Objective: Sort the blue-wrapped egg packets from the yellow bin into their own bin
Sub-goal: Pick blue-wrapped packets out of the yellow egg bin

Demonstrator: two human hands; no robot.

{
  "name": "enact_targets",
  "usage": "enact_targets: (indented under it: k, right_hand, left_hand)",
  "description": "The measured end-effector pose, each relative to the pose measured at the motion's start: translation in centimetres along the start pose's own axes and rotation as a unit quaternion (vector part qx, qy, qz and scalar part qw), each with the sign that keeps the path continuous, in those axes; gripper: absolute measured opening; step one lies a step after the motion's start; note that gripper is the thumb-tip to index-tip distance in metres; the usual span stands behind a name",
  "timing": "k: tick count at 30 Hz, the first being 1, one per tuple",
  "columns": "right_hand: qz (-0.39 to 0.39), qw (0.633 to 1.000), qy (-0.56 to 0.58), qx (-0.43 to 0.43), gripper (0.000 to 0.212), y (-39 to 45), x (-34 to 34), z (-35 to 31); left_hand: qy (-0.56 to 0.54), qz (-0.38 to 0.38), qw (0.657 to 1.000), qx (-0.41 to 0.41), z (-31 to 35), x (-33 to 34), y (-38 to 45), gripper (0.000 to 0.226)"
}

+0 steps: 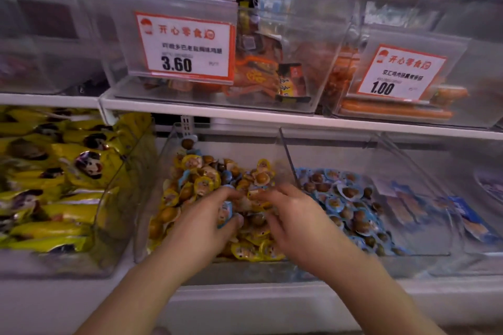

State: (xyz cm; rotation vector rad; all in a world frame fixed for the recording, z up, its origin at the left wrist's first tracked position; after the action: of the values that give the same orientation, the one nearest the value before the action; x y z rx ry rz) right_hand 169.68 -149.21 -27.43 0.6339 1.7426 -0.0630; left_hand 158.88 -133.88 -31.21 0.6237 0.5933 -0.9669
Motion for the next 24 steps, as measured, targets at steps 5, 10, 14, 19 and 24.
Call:
enact_targets:
  k: [5, 10, 14, 19, 24]
  right_hand:
    - [-0.083, 0.993, -0.074, 0.038, 0.034, 1.1, 2.3, -1.0]
    - [0.02, 0.997, -0.031, 0.071, 0.02, 2.0, 1.7, -0.7]
    - [0.123, 0.986, 0.065, 0.088, 0.013, 2.4, 0.9, -1.1]
    - [0.088, 0.99, 0.064, 0.088, 0.025, 2.8, 2.3, -2.0]
    - [0.006, 0.996, -0.027, 0.088, 0.038, 3.3, 2.5, -1.4]
  left_hand:
    - [-0.04, 0.072, 0.996, -0.047, -1.1, -1.6, -0.4, 0.023]
    - [-0.202, 0.144, 0.957, -0.15, -2.1, -3.2, -0.5, 0.02]
    - [-0.325, 0.138, 0.913, -0.203, -1.7, -3.3, -0.7, 0.02]
    - [-0.321, 0.152, 0.915, -0.192, -1.1, -3.7, -0.7, 0.028]
    - [0.026, 0.119, 0.992, 0.01, -1.0, -3.6, -2.0, 0.041]
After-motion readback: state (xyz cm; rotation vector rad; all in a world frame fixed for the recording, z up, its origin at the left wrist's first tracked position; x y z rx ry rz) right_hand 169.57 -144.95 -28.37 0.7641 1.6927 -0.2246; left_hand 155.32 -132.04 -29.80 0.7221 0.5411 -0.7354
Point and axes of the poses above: each hand's wrist, its own y-axis towards the middle knuckle, its own x-axis out of the palm, z = x × y, the point moved 1 cm from there along y, towards the middle knuckle, and after that the axes turned 1 degree about x, right-handed, at the moved point
